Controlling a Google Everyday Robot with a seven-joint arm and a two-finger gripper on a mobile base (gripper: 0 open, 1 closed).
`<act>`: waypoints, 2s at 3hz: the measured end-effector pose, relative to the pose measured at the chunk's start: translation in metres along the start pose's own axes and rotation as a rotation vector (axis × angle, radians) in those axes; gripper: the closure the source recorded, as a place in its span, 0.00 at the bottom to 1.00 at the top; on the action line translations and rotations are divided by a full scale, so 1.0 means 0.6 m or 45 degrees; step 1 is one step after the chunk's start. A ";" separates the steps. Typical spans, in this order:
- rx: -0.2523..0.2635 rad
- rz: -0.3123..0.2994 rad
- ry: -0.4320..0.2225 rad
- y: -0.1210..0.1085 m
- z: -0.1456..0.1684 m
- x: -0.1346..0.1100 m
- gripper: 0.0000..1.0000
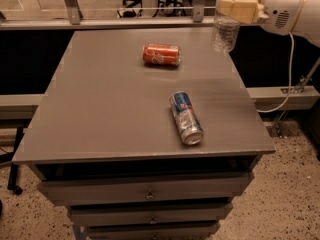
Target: Place water bottle upright
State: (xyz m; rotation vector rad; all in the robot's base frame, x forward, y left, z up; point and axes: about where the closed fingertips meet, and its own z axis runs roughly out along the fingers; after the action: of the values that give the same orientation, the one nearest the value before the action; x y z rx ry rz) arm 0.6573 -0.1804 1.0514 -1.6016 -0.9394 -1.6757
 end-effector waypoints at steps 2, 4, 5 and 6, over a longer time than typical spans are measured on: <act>0.133 0.061 -0.008 -0.091 0.046 -0.075 1.00; 0.161 0.030 0.027 -0.090 0.043 -0.137 1.00; 0.168 0.033 0.026 -0.087 0.039 -0.155 1.00; 0.170 0.035 0.023 -0.083 0.038 -0.168 0.95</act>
Offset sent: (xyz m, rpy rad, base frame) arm -0.0393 0.0600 -0.0794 0.0025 0.0433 0.1414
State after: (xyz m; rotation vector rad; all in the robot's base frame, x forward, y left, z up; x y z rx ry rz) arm 0.6347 -0.1373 0.9473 -1.5019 -0.9942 -1.5728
